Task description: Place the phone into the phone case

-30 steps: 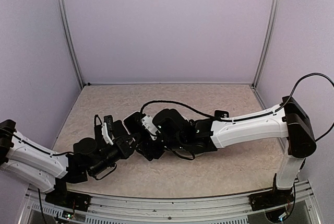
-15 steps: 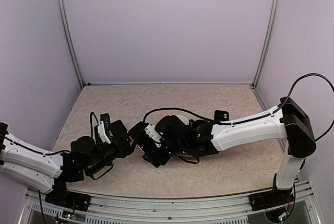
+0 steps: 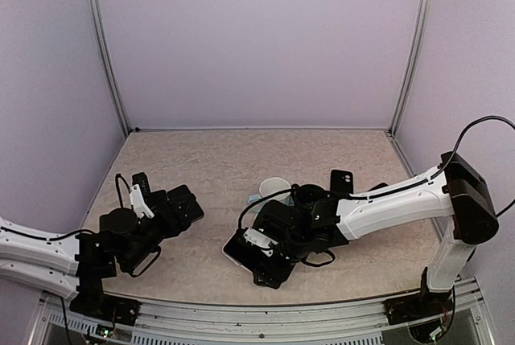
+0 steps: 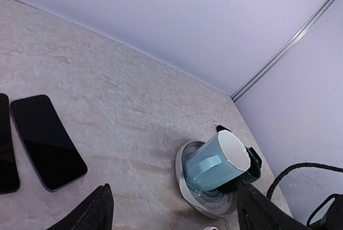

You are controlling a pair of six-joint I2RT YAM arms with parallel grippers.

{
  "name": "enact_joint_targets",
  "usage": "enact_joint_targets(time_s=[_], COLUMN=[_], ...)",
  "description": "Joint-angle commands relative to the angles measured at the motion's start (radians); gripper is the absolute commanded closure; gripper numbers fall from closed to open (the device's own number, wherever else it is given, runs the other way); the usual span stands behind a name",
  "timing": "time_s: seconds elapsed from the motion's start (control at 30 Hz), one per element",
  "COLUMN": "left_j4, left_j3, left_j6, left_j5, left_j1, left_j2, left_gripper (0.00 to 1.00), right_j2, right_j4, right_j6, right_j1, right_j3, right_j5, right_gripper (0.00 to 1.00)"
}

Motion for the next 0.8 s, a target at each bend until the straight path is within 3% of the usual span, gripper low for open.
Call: enact_joint_targets(time_s=[0.0, 0.13, 0.4, 0.77], left_j4=[-0.081, -0.093, -0.190, -0.200], left_j3=[0.021, 0.061, 0.147, 0.159], left_j6=[-0.125, -0.189, -0.176, -0.190], left_j5=[0.103, 0.263, 0.297, 0.344], left_j1=[0.007, 0.007, 0.036, 0.080], left_j2=[0.103, 0.273, 0.383, 0.424], left_gripper=[0.25, 0.30, 0.30, 0.27], right_j2=[-0.040, 0.003, 0.087, 0.124], right_j4=[-0.116, -0.134, -0.197, -0.219], right_j6=[-0.014, -0.043, -0.085, -0.107], right_j1=[0.012, 0.012, 0.012, 0.012], right_j3=[0.005, 0.018, 0.086, 0.119], right_j5=[-0.037, -0.038, -0.054, -0.041], right_gripper=[0.60, 0.57, 0.43, 0.01])
